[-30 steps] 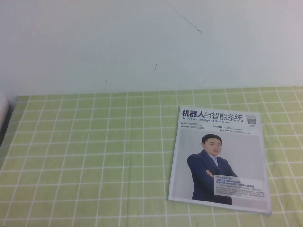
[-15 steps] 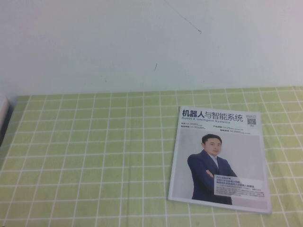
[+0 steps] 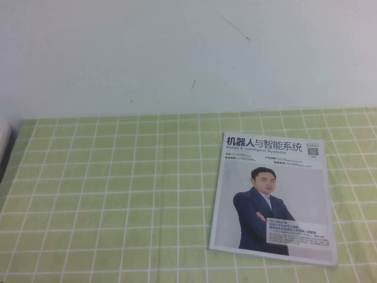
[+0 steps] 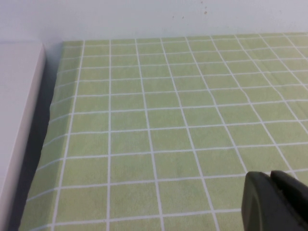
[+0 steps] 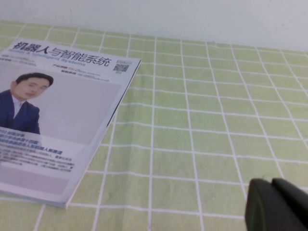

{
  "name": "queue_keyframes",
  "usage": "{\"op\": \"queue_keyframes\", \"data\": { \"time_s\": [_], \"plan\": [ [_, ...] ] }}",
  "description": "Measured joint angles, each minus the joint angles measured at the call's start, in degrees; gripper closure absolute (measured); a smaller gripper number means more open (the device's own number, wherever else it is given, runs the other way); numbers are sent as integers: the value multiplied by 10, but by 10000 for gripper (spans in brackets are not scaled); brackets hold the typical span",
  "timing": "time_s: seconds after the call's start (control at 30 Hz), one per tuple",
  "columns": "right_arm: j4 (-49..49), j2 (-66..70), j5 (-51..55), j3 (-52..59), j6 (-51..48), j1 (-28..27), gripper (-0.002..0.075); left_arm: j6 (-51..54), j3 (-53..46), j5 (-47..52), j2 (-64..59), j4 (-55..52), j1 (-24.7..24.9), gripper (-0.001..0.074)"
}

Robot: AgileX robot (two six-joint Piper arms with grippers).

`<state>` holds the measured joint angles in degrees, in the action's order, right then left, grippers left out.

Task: Close book
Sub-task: 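Close the open booklet and leave it lying on the table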

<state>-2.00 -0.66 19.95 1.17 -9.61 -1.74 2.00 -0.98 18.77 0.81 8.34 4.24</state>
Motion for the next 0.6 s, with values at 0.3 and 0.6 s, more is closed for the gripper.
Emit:
{"op": "queue_keyframes", "data": {
  "time_s": [0.3,0.6],
  "plan": [
    [0,0,0,0,0,0,729,0,0,0,0,0,-52,739],
    [0,0,0,0,0,0,729,0,0,1,0,0,-57,739]
  ]
}}
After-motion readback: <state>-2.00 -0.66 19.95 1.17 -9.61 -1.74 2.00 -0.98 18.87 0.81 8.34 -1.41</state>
